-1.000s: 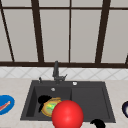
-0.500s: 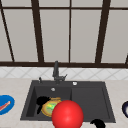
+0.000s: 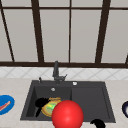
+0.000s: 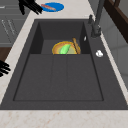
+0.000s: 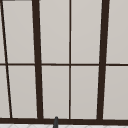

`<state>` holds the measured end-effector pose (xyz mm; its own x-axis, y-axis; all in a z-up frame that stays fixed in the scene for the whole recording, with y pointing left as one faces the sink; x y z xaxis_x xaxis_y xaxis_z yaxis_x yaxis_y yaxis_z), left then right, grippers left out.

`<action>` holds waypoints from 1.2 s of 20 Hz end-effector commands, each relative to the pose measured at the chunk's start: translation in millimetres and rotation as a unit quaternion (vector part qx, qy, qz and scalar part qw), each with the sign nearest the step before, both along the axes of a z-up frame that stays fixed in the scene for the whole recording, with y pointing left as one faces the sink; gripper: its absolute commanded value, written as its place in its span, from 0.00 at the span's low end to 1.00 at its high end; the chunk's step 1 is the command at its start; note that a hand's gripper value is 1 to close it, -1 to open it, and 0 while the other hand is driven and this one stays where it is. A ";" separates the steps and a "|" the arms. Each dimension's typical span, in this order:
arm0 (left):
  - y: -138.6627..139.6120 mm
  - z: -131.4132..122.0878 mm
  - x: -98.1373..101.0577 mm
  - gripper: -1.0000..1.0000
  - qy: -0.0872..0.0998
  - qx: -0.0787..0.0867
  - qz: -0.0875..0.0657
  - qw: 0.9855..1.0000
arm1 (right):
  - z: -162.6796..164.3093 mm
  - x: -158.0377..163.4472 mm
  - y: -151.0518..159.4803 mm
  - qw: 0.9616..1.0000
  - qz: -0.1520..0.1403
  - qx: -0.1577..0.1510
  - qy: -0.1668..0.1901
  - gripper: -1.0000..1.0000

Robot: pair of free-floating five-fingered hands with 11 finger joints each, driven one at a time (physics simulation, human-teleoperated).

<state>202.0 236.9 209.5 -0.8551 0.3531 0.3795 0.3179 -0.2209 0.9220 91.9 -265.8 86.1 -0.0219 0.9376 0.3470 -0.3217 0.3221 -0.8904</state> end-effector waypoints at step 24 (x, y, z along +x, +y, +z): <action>-4.0 -66.1 -65.5 0.00 -0.003 0.008 0.085 0.996 | 0.0 0.0 0.0 1.000 0.000 0.000 0.000 0.50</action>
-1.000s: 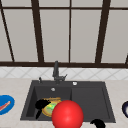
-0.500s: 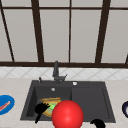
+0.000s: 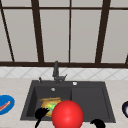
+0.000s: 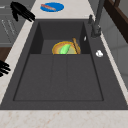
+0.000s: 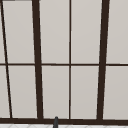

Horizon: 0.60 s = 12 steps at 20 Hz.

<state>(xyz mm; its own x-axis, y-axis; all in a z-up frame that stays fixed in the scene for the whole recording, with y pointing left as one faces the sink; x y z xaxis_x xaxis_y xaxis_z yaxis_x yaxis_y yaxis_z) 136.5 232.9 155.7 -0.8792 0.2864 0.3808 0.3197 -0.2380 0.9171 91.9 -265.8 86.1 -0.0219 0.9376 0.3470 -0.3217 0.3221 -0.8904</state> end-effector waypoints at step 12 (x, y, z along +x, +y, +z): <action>0.1 -7.9 -0.1 0.50 -0.012 -0.004 0.000 1.000 | -0.5 12.3 -0.4 1.000 -0.003 -0.001 0.007 0.00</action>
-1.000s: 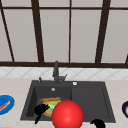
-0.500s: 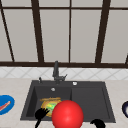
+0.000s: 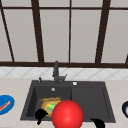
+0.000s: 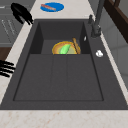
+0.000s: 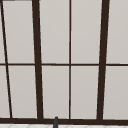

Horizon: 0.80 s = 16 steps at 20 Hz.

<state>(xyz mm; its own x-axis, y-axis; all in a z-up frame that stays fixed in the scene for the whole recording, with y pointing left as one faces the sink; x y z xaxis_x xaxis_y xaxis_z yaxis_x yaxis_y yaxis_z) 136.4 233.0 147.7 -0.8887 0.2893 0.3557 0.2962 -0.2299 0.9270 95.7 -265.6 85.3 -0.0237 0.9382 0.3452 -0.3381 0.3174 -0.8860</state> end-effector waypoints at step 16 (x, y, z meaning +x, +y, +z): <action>-0.4 -0.6 0.4 0.50 -0.006 -0.005 0.004 1.000 | 3.3 92.6 73.2 0.990 -0.034 -0.121 0.069 0.00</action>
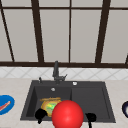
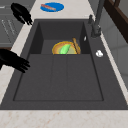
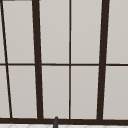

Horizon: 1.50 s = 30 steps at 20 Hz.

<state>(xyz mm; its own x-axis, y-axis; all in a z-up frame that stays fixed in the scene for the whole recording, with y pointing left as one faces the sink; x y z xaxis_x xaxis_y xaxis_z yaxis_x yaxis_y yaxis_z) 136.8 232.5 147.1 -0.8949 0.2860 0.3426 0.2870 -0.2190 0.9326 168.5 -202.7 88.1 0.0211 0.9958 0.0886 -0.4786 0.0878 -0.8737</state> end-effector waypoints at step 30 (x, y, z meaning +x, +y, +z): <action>-0.1 -0.1 0.1 0.50 -0.001 -0.001 0.001 1.000 | 69.7 44.0 56.6 0.994 0.074 -0.076 -0.001 0.00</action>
<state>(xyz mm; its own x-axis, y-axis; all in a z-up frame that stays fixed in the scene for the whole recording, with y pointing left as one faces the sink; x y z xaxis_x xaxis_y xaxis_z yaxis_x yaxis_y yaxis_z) 136.9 232.4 147.0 -0.8963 0.2849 0.3399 0.2853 -0.2163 0.9337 212.7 -154.6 151.6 -0.0481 0.9985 -0.0266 -0.4778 -0.0463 -0.8772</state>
